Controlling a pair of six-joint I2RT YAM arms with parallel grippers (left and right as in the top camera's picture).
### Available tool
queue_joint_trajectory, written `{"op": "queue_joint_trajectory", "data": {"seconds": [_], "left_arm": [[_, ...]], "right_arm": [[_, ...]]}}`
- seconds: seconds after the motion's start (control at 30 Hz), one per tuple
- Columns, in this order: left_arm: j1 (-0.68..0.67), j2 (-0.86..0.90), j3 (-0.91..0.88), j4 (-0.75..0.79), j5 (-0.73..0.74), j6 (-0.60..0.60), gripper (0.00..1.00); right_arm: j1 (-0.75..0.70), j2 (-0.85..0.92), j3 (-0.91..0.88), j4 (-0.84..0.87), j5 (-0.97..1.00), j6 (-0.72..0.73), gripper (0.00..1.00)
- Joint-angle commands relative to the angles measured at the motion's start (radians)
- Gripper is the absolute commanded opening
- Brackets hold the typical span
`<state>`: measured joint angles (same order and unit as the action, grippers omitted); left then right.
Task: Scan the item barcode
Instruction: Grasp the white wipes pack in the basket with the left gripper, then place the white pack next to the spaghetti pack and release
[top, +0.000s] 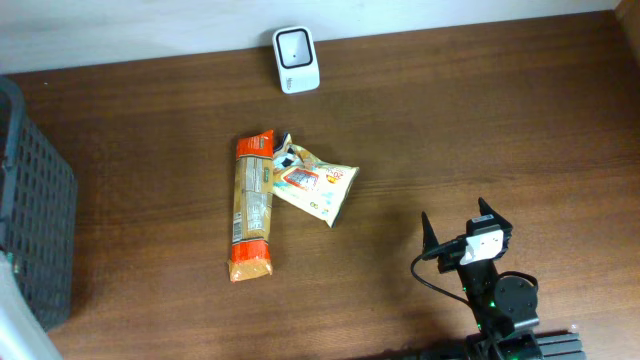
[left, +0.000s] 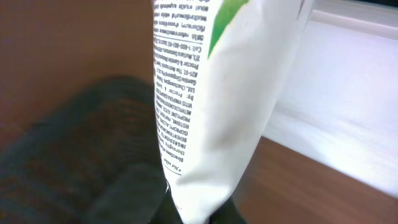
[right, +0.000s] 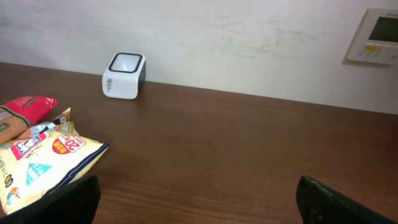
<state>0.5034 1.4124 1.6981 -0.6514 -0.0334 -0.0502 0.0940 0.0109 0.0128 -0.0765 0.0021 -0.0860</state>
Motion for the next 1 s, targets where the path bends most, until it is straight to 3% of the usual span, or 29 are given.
{"op": "queue_joint_trajectory", "data": {"seconds": [0.0, 0.13, 0.3, 0.43, 0.63, 0.97], "left_arm": [[-0.138, -0.031, 0.019, -0.090, 0.172, -0.041, 0.00], [-0.347, 0.051, -0.062, -0.211, 0.176, -0.095, 0.00], [-0.493, 0.190, -0.207, -0.236, 0.175, -0.111, 0.00], [-0.535, 0.330, -0.280, -0.231, 0.176, -0.189, 0.00], [-0.598, 0.524, -0.297, -0.225, 0.179, -0.189, 0.00], [-0.795, 0.615, -0.297, -0.223, 0.255, -0.189, 0.00]], "right_arm": [[-0.005, -0.007, -0.007, -0.003, -0.001, -0.003, 0.99], [-0.005, -0.007, -0.007, -0.003, -0.001, -0.003, 0.99], [-0.005, -0.007, -0.007, -0.003, -0.001, -0.003, 0.99], [-0.005, -0.007, -0.007, -0.003, -0.001, -0.003, 0.99], [-0.005, -0.007, -0.007, -0.003, -0.001, -0.003, 0.99], [-0.005, -0.007, -0.007, -0.003, -0.001, -0.003, 0.99]]}}
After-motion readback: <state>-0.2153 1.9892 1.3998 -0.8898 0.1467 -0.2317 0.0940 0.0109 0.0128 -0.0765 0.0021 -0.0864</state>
